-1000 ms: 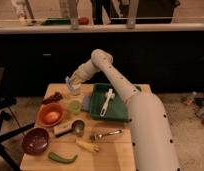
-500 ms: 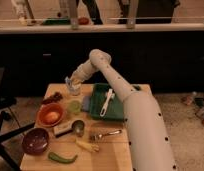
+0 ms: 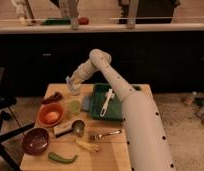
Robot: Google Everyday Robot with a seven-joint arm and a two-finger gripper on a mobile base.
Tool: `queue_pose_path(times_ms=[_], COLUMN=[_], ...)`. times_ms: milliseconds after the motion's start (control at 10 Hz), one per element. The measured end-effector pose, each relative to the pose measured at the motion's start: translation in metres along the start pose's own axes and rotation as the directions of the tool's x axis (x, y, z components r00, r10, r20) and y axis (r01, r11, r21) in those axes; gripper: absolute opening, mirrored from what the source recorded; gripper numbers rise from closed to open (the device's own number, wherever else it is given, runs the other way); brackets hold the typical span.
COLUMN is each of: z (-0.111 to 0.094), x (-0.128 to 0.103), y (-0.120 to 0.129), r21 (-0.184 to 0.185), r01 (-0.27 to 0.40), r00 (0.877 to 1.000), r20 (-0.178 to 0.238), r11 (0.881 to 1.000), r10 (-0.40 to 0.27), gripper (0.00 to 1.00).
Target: Place towel in paper cup
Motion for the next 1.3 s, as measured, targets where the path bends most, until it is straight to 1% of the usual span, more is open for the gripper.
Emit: queue_pose_path(times_ms=[100,300,400,700,900,1000,1100,1300], z=[-0.001,-0.003,-0.003,-0.007,-0.008,-0.008,-0.009,-0.009], x=[0.001,0.002,0.003,0.007,0.008,0.008,0.008,0.009], y=[0.004,0.012,0.011,0.014,0.016,0.017,0.018,0.02], r21=[-0.003,-0.002,-0.002,-0.002,-0.003,-0.005,-0.005,-0.007], r01=[0.002,-0.002,-0.005,-0.013,-0.017,-0.018,-0.019,-0.02], r00=[1.0,1.0,1.0,1.0,1.0,1.0,1.0,1.0], r20=[0.0,-0.003,-0.003,-0.004,-0.003,-0.002,-0.002,0.0], r11=[1.0,1.0,1.0,1.0,1.0,1.0,1.0,1.0], r10=[-0.002,0.002,0.005,0.013,0.017,0.018,0.019,0.02], gripper=[0.11,0.31,0.38,0.39,0.5,0.58,0.61,0.57])
